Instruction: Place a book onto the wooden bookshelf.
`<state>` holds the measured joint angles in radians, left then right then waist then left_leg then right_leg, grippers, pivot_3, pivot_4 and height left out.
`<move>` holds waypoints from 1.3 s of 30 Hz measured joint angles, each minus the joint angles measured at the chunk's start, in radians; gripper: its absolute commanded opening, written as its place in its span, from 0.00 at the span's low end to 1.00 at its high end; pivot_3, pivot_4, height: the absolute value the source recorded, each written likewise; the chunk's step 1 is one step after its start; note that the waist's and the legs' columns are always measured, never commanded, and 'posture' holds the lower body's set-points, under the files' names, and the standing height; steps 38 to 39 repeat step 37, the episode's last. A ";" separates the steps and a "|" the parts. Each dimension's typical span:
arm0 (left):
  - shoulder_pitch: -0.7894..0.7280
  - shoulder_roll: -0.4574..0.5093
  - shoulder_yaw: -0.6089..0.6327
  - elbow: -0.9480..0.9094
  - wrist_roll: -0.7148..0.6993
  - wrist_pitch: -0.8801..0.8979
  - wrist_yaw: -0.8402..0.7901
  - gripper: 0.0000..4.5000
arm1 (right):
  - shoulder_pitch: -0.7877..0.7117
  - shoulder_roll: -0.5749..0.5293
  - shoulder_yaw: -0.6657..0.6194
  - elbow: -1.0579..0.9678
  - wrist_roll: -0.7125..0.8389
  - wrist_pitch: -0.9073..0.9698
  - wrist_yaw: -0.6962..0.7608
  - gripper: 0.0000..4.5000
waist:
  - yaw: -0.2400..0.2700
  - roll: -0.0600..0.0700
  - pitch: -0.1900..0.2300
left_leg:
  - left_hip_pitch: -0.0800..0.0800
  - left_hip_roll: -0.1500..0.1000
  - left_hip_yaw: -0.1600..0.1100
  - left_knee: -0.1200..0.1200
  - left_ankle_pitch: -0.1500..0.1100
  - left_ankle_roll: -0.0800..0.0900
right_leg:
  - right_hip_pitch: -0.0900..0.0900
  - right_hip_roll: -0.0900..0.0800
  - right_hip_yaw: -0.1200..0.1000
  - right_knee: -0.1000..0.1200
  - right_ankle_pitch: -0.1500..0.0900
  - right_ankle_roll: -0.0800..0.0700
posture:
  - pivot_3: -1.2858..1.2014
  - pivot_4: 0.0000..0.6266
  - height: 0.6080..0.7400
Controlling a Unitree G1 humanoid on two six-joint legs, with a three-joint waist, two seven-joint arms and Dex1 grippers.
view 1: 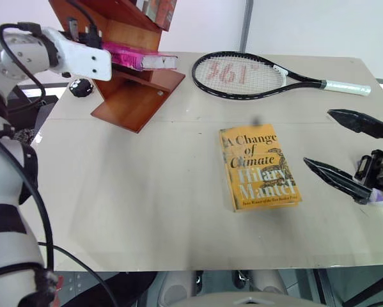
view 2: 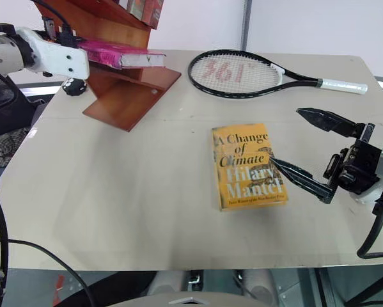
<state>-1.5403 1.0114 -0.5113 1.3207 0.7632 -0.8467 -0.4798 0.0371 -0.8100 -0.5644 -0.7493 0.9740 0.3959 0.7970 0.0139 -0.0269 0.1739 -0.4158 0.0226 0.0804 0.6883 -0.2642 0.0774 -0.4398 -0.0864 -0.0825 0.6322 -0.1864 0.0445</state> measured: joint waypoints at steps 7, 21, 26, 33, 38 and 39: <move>-0.009 0.043 0.079 0.028 -0.073 0.052 -0.093 0.98 | 0.020 0.006 0.006 -0.025 0.002 -0.003 -0.024 1.00 | -0.002 0.000 0.000 | 0.000 0.000 0.001 0.000 0.000 0.000 | -0.001 0.000 0.000 0.002 0.001 -0.002 | 0.52 0.24 0.83; 0.669 -0.067 0.558 -1.176 -1.274 0.964 -0.825 0.98 | 0.158 0.039 0.008 0.067 -0.123 -0.024 0.027 1.00 | -0.010 0.001 -0.001 | -0.002 0.000 0.001 0.008 0.002 -0.004 | 0.001 -0.002 0.009 0.002 0.003 -0.005 | 0.52 0.24 0.83; 1.028 -0.219 0.638 -1.628 -1.513 1.283 -0.500 0.98 | 0.175 0.046 0.042 0.211 -0.255 -0.062 0.032 1.00 | -0.013 0.013 -0.008 | 0.016 -0.001 0.004 0.007 0.000 0.000 | 0.014 -0.002 0.014 0.004 -0.001 -0.001 | 0.52 0.24 0.83; 1.461 -0.267 0.669 -1.650 -1.414 1.311 -0.389 0.98 | 0.412 0.099 0.016 0.315 -0.383 -0.147 0.113 1.00 | 0.002 0.015 -0.009 | 0.022 0.001 -0.001 -0.001 0.001 -0.006 | 0.016 0.000 0.011 0.005 -0.003 -0.006 | 0.52 0.24 0.83; 1.586 -0.254 0.717 -1.583 -1.350 1.253 -0.411 0.98 | 0.504 0.127 -0.037 0.321 -0.402 -0.186 0.138 1.00 | 0.002 0.018 -0.011 | 0.020 0.001 0.000 -0.002 -0.001 -0.009 | 0.015 -0.003 0.011 0.001 -0.003 -0.006 | 0.52 0.24 0.83; 1.586 -0.254 0.717 -1.583 -1.350 1.253 -0.411 0.98 | 0.504 0.127 -0.037 0.321 -0.402 -0.186 0.138 1.00 | 0.002 0.018 -0.011 | 0.020 0.001 0.000 -0.002 -0.001 -0.009 | 0.015 -0.003 0.011 0.001 -0.003 -0.006 | 0.52 0.24 0.83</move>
